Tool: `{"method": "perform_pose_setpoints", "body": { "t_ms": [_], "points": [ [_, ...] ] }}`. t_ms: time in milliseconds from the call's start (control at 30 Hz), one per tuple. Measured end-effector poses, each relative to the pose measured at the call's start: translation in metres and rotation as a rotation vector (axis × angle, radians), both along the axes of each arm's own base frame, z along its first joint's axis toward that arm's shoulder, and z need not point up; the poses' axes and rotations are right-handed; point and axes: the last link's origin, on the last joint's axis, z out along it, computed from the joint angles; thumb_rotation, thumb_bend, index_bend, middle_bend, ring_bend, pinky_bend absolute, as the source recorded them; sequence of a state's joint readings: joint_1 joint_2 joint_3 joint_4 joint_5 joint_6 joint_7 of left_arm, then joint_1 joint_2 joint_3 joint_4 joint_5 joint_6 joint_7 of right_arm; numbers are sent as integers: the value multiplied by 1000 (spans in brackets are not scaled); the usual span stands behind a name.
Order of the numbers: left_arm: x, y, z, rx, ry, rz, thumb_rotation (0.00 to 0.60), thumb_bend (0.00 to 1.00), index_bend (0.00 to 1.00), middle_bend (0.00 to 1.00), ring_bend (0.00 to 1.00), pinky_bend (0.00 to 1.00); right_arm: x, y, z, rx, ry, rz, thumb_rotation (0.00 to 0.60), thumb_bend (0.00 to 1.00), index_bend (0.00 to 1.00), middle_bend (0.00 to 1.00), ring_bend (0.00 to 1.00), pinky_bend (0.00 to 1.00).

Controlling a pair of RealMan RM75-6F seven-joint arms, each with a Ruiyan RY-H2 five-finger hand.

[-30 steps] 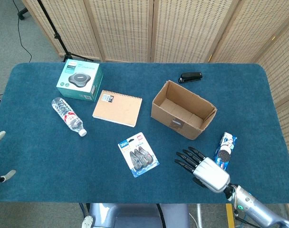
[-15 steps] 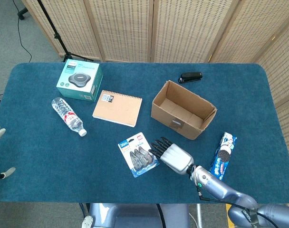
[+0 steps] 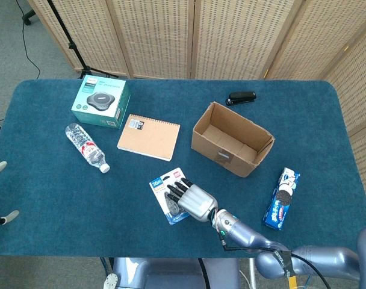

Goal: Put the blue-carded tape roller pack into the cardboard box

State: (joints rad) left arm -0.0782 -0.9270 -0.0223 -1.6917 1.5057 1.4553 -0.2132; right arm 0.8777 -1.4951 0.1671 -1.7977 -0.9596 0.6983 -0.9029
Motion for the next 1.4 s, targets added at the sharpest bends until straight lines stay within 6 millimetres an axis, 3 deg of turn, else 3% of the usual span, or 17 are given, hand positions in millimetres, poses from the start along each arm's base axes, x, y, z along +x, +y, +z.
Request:
{"method": "perform_pose_setpoints", "body": {
  "t_ms": [433,533,667,867,1167,1400],
  "points": [
    [-1,1,2,-1,-11,3,600,0,0,0,0,0,24,1,-28,-20,81,-29,600,338,99,14,0,63],
    [-2,1,3,2,-15,5,600,0,0,0,0,0,24,0,-31,-26,105,-37,600,385,204,132,20,76],
    [-2,1,4,0,-19,5,600,0,0,0,0,0,26,-4,-34,-45,121,-36,600,512,365,350,195,200],
    [-3,1,5,5,-21,5,600,0,0,0,0,0,28,-2,-33,-41,69,-30,600,651,468,476,305,279],
    [-2,0,4,2,-16,2,600,0,0,0,0,0,31,7,-13,-42,-37,20,600,763,472,485,309,281],
    [-1,-1,2,-2,-11,-1,600,0,0,0,0,0,36,18,35,-40,-187,46,600,771,484,489,309,281]
  ]
}}
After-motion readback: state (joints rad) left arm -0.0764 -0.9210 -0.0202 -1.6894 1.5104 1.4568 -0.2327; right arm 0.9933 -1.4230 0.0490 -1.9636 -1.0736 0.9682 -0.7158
